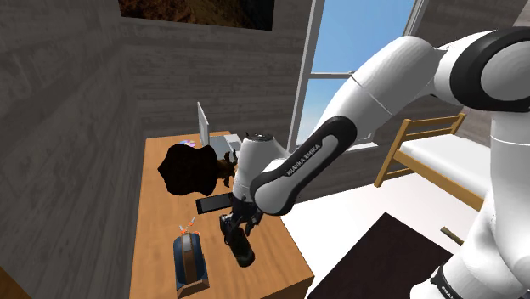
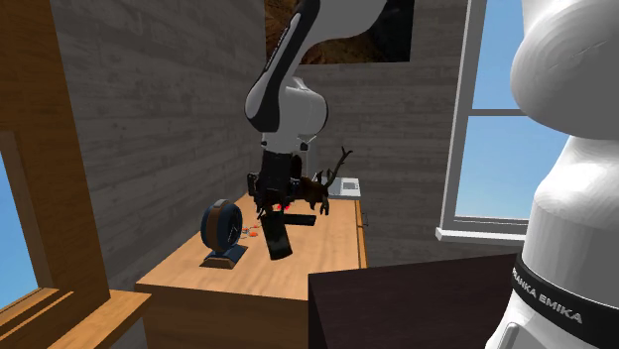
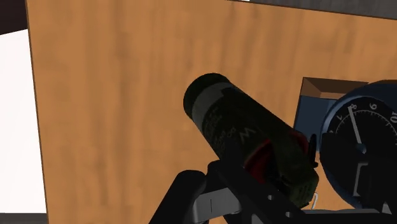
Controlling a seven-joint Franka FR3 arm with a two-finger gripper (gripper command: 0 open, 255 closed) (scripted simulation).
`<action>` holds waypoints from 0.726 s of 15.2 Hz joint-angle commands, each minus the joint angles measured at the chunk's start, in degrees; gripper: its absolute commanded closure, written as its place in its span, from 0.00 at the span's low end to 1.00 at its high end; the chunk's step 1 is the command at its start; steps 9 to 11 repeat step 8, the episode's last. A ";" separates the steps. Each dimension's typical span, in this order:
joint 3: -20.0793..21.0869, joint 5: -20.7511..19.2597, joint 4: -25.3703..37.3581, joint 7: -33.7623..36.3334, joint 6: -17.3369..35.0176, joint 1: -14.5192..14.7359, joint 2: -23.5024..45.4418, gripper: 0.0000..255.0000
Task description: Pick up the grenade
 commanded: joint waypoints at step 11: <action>0.95 1.14 -0.37 -0.29 -4.30 -0.85 -4.75 1.00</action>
